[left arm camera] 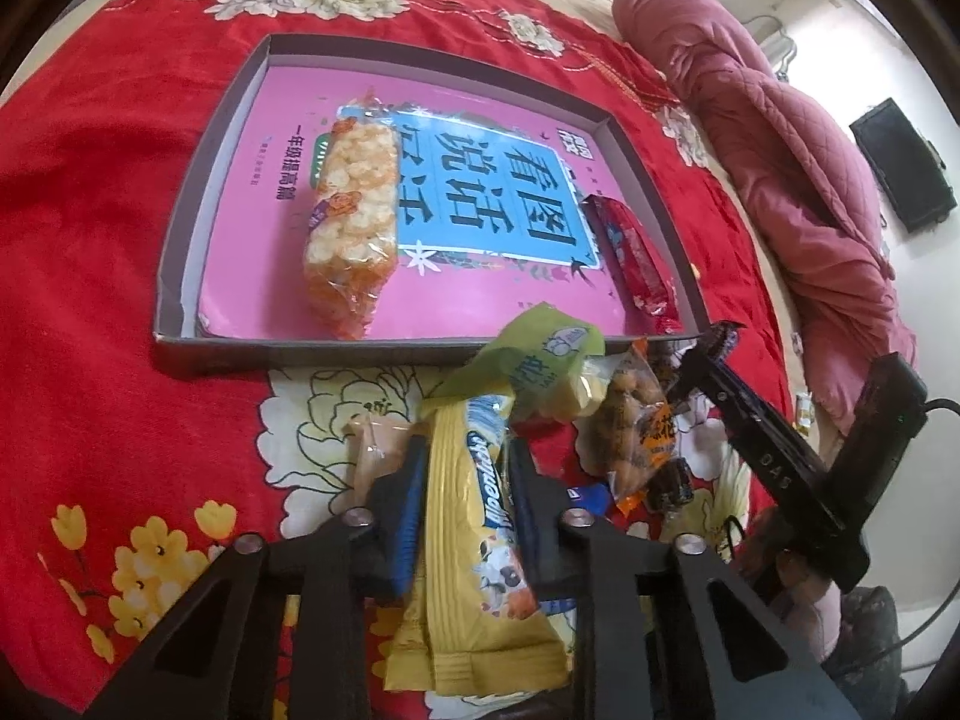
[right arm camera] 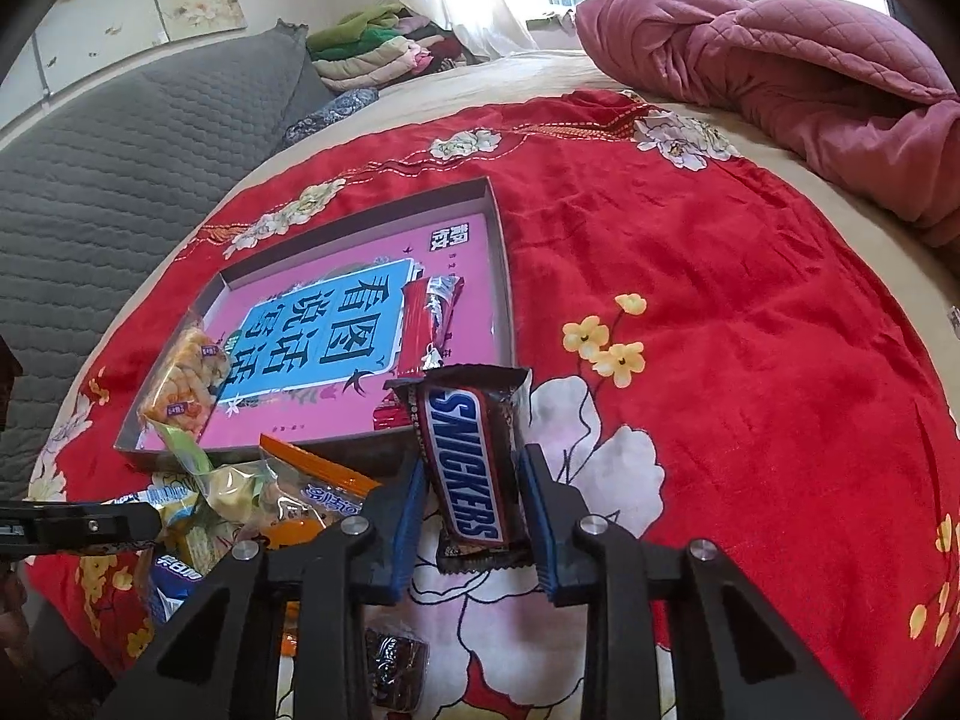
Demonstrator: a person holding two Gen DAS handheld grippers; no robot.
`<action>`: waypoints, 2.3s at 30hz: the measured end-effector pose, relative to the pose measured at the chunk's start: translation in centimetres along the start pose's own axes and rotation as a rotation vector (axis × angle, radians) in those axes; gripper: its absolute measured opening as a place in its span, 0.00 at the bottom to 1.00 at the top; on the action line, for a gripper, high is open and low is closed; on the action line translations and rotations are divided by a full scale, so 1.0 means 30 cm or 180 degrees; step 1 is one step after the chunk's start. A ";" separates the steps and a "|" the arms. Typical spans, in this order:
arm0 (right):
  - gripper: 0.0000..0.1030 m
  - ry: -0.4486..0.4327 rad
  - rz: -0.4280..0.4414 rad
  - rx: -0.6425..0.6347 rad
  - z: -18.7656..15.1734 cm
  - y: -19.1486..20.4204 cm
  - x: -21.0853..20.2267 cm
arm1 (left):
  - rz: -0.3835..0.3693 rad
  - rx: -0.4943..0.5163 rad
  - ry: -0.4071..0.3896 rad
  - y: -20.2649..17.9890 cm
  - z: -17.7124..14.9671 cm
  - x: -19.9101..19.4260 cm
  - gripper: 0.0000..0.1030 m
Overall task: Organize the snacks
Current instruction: 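Grasp the yellow wafer pack with the left tool while the right tool grasps the Snickers bar, then carry the wafer pack with the left tool while the right tool carries the Snickers over the tray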
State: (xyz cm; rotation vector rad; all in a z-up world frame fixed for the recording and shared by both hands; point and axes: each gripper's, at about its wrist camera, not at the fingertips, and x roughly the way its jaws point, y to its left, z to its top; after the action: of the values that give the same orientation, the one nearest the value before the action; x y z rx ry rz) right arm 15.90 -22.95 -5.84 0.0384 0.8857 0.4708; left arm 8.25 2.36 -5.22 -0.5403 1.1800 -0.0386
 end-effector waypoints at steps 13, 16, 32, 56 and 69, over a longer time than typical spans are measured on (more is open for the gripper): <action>0.30 -0.0286 -0.0051 -0.0034 0.026 0.006 -0.077 | 0.0007 0.0182 -0.0178 -0.030 0.001 -0.054 0.20; 0.30 -0.0362 -0.0039 -0.0059 0.032 0.016 -0.092 | 0.0004 0.0206 -0.0228 -0.040 0.006 -0.077 0.20; 0.30 -0.0675 0.0150 -0.0159 0.061 0.070 -0.169 | 0.0107 0.0160 -0.0561 -0.053 0.038 -0.192 0.20; 0.30 -0.0963 0.0274 -0.0289 0.136 0.154 -0.216 | 0.0067 0.0085 -0.0906 -0.071 0.105 -0.270 0.20; 0.30 -0.1055 0.0343 -0.0215 0.213 0.199 -0.215 | 0.0037 -0.0010 -0.1038 -0.085 0.178 -0.269 0.20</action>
State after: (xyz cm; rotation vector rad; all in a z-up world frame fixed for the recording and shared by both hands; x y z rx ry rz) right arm 14.97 -19.24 4.33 0.0997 0.5439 0.5758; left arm 10.41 4.62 4.29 -0.5204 0.8649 0.0597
